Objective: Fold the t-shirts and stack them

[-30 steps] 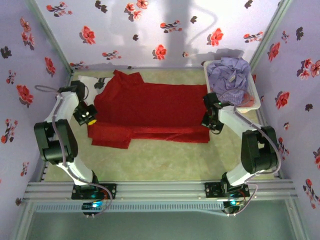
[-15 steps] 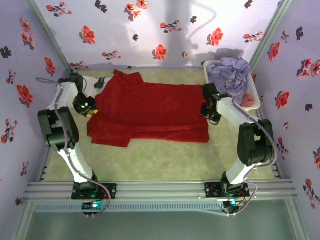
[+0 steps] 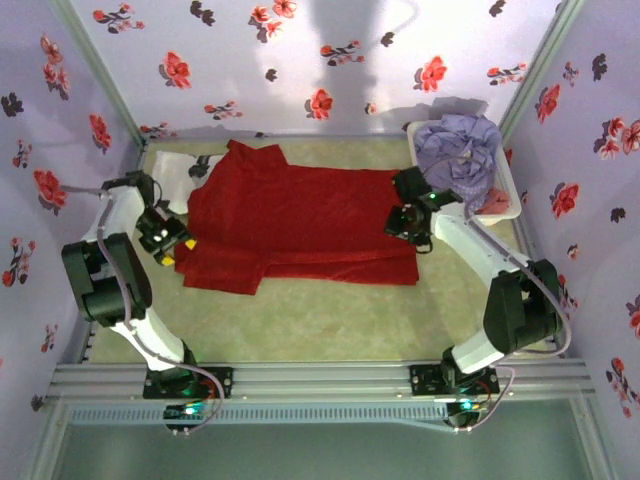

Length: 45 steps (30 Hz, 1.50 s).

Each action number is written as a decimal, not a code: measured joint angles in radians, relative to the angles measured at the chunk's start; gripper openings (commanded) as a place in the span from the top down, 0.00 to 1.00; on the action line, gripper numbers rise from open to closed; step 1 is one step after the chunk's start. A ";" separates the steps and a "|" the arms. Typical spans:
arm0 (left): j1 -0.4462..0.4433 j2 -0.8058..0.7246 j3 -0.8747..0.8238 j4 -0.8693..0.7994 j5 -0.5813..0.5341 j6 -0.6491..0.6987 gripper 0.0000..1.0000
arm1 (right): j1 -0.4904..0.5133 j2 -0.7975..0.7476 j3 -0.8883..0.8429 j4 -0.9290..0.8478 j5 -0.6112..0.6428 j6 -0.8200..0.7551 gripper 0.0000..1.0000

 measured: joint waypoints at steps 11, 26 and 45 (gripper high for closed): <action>-0.002 -0.036 -0.132 0.021 -0.043 -0.013 0.39 | 0.356 0.129 -0.012 0.294 -0.183 0.253 0.49; -0.002 0.021 -0.205 0.095 -0.017 0.008 0.54 | 0.589 0.531 0.276 0.487 -0.288 0.410 0.50; -0.002 0.079 -0.226 0.144 -0.017 0.036 0.83 | 0.633 0.669 0.369 0.507 -0.340 0.453 0.65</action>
